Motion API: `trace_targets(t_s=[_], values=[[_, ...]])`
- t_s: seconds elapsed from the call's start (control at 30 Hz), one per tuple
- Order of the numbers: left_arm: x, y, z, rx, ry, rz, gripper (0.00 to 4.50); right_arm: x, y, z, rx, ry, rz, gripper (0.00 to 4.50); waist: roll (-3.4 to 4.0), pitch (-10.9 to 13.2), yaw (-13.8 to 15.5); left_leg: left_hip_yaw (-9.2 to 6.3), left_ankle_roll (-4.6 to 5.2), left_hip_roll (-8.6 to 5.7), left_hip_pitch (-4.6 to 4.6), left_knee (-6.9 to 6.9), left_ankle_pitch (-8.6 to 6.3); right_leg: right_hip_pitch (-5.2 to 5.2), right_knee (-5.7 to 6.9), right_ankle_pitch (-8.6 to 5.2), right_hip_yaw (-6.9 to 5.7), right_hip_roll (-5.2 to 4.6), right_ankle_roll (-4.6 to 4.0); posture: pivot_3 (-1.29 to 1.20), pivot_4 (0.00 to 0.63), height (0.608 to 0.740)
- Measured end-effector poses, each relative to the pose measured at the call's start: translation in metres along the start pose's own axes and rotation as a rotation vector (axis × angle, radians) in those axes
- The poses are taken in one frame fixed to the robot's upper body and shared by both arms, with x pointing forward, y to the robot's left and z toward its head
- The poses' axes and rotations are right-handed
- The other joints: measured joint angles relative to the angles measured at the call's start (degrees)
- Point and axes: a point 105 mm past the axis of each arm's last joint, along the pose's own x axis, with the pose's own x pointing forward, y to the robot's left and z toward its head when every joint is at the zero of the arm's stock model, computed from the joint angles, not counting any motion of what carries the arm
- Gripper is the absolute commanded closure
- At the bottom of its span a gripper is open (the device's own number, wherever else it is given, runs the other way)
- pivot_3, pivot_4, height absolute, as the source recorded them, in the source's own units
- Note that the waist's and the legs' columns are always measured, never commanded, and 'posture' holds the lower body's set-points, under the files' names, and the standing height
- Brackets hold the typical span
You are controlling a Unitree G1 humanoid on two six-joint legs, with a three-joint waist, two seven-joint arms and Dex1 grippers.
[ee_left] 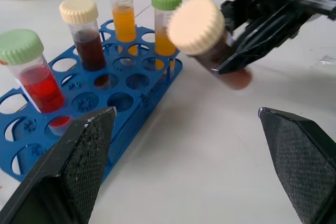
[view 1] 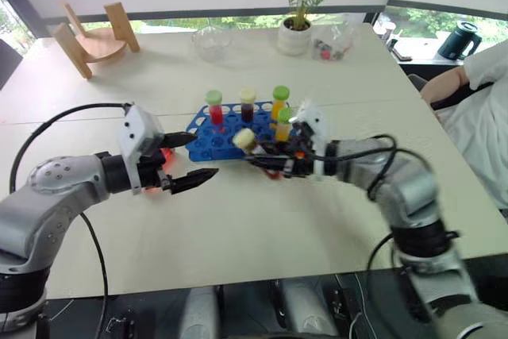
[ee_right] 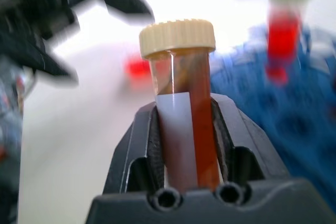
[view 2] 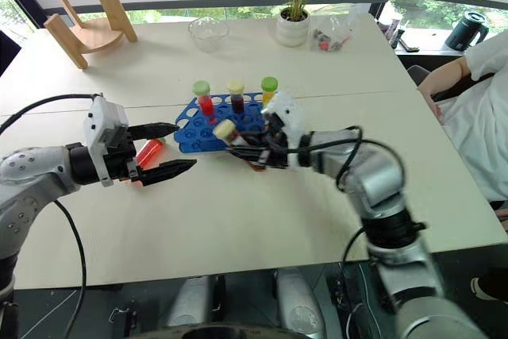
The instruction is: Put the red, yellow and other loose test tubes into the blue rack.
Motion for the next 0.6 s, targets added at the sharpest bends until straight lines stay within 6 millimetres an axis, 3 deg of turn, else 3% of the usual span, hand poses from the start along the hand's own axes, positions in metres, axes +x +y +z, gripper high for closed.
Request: trace_targets(t_s=[0.13, 0.2, 0.37, 0.6], values=[[-0.004, 0.001, 0.0, -0.005, 0.027, -0.007, 0.0, 0.026, -0.009, 0.0, 0.019, -0.274, -0.201, 3.65, 0.02, 0.0, -0.2, 0.0, -0.02, 0.01, 0.0, -0.05, 0.01, -0.02, 0.01, 0.0, -0.01, -0.01, -0.01, 0.0, 0.15, 0.74], [-0.004, 0.002, -0.001, -0.015, 0.036, -0.009, 0.0, 0.032, -0.014, -0.004, -0.015, -0.33, -0.284, 3.65, 0.03, 0.0, -0.3, 0.0, -0.05, 0.01, 0.0, -0.08, 0.02, -0.04, 0.02, 0.0, -0.01, -0.02, -0.01, 0.0, 0.15, 0.74], [-0.005, 0.003, -0.001, -0.02, 0.041, -0.007, 0.0, 0.038, -0.029, -0.027, -0.064, -0.336, -0.43, 3.65, 0.05, 0.0, -0.9, -0.01, -0.32, 0.01, 0.0, -0.17, 0.17, -0.06, 0.03, 0.01, -0.01, -0.03, -0.02, 0.0, 0.15, 0.74], [-0.005, 0.003, 0.001, -0.022, 0.043, -0.01, 0.0, 0.039, -0.042, -0.033, -0.099, -0.352, -0.5, 3.65, 0.05, 0.0, -1.1, -0.04, -0.33, 0.02, 0.02, -0.19, 0.18, -0.07, 0.07, 0.01, -0.01, -0.02, -0.03, 0.0, 0.15, 0.74]])
